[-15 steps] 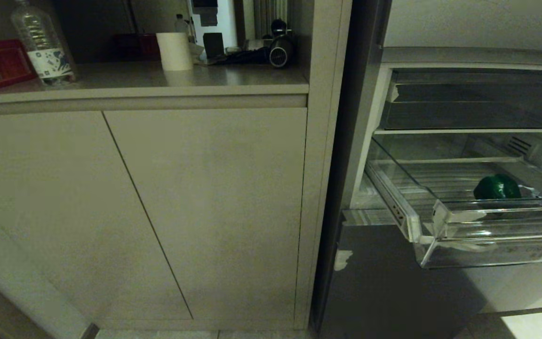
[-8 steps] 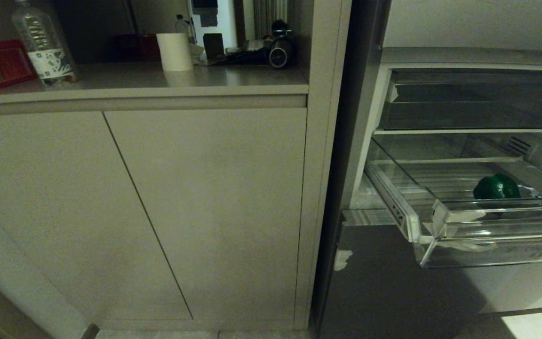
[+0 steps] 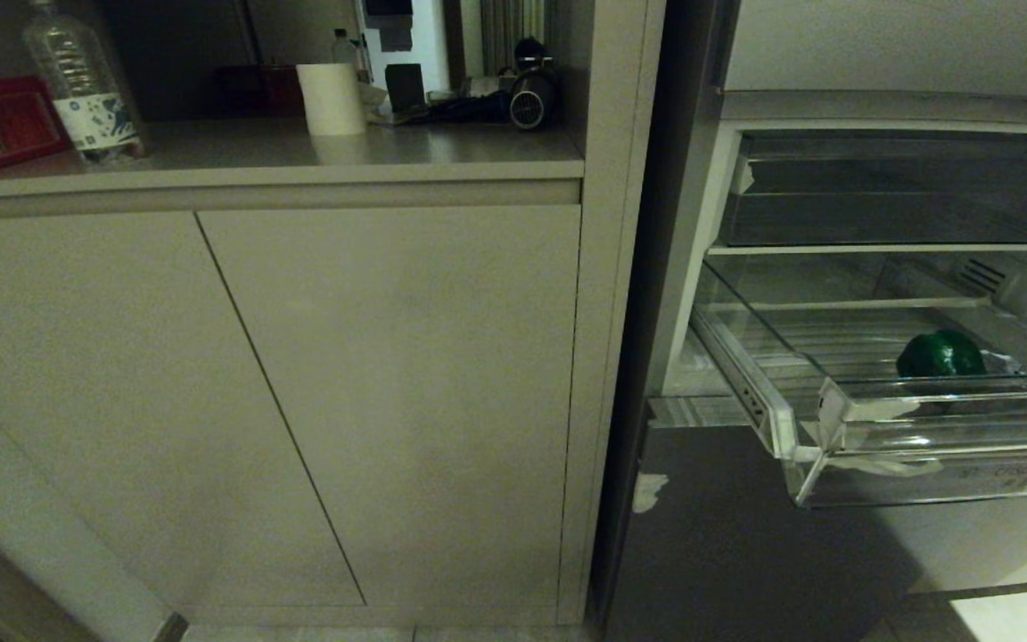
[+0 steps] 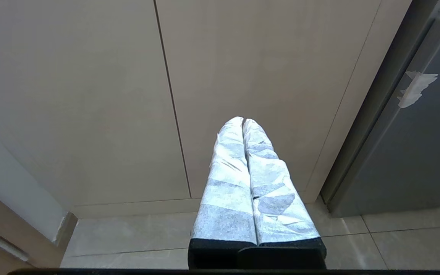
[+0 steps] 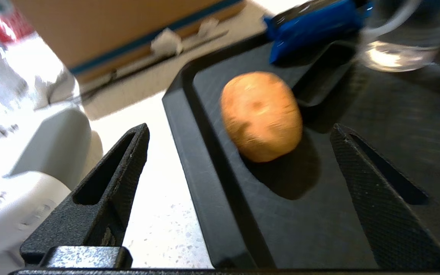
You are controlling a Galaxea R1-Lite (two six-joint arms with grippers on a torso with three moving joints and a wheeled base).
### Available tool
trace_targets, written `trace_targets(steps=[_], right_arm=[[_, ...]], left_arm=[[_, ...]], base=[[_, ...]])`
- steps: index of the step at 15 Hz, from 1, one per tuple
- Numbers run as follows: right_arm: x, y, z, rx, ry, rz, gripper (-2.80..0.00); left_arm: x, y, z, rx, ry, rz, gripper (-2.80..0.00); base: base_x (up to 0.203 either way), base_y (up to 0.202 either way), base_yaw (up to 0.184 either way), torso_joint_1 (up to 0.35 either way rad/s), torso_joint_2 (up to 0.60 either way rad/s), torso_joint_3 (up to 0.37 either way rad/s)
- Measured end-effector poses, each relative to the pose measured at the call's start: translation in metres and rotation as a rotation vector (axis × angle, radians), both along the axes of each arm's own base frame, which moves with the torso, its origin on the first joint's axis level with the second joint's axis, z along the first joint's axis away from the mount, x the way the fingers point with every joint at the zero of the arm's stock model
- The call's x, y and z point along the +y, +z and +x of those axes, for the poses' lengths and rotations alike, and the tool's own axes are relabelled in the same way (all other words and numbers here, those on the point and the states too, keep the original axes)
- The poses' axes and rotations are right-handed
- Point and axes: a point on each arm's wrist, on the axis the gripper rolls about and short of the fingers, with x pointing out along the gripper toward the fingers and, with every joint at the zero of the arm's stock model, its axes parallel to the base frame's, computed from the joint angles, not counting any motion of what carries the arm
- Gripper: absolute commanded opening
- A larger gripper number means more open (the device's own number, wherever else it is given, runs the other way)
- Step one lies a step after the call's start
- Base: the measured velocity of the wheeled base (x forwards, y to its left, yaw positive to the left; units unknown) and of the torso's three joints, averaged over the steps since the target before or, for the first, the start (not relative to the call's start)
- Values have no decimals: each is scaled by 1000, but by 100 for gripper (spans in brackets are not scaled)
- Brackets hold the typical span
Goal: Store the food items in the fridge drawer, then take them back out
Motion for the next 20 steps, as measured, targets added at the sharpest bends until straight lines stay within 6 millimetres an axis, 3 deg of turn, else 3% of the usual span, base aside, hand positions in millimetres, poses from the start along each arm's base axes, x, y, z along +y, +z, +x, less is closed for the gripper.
trace_targets(steps=[6, 14, 20], right_arm=[[-30, -11, 12, 59, 22, 20, 0], [-46, -8, 1, 102, -69, -11, 0], [-56, -22, -5, 127, -78, 8, 0]], left_arm=[[0, 0, 0, 0, 0, 0, -280], [0, 0, 0, 0, 0, 0, -280], [0, 0, 0, 0, 0, 0, -280]], base=[[0, 0, 0, 0, 0, 0], [0, 0, 0, 0, 0, 0], [0, 0, 0, 0, 0, 0]])
